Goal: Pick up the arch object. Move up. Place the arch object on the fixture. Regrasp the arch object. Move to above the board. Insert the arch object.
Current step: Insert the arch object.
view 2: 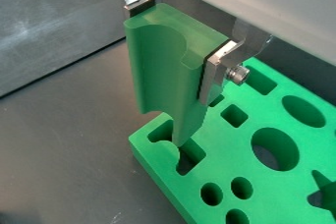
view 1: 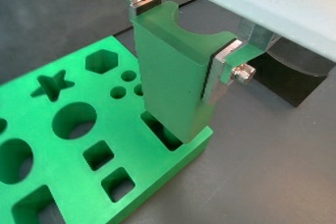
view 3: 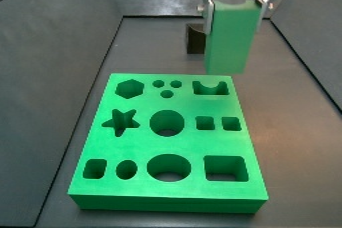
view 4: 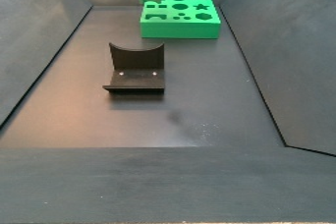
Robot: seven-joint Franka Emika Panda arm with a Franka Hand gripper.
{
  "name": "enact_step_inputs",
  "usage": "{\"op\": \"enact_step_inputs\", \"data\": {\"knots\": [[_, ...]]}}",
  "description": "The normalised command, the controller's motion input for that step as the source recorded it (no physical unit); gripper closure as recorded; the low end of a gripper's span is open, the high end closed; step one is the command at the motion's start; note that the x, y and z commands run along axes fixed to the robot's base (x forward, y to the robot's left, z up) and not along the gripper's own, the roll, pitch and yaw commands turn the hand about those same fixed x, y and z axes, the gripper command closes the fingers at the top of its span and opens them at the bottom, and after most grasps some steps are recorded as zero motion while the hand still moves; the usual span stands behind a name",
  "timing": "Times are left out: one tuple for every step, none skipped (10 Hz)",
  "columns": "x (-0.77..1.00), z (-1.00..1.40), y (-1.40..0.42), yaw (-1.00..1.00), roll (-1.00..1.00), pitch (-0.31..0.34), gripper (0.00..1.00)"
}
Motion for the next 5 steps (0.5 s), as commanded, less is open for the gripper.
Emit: {"op": "enact_step_inputs", "data": {"knots": [[0.00,-0.34,-0.10,-0.05,0.41,0.003,1.00],[-0.12,-0.24,0.00,0.00,0.17,-0.010,1.00],[-0.08,-0.31,0.00,-0.01,0.30,0.003,1.00],[-0.14,-0.30,0.00,-0.11,0.20,0.019,1.00],[-0.30,-0.22,0.00,-0.23,0.04,0.000,1.00]]}}
